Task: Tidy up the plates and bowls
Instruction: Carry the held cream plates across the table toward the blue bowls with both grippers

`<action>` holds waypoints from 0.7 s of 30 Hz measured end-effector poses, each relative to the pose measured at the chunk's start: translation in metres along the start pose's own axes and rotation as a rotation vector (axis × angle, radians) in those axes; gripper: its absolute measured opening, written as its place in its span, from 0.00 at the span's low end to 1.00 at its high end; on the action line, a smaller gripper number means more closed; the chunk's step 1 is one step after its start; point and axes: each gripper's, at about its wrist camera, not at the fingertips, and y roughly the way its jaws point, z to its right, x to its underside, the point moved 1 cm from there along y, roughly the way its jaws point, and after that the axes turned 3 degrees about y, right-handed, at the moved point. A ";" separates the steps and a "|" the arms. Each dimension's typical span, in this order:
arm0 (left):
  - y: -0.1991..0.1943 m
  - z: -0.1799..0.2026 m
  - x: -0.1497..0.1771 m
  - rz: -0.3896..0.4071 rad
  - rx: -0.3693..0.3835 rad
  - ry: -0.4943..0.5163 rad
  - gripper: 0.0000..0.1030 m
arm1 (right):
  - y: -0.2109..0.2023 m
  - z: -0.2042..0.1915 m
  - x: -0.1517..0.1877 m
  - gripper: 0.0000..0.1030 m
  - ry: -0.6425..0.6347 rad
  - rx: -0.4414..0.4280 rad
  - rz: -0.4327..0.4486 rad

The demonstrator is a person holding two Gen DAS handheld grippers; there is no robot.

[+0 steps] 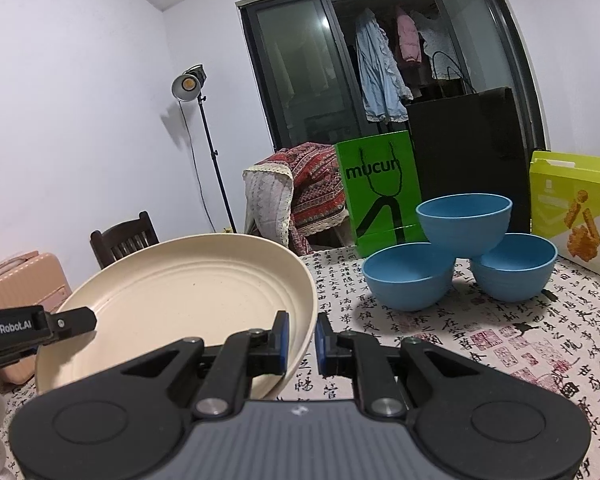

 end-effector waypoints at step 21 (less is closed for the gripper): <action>-0.021 0.024 0.022 -0.013 0.035 0.020 0.16 | -0.039 0.025 0.013 0.13 0.014 0.036 0.015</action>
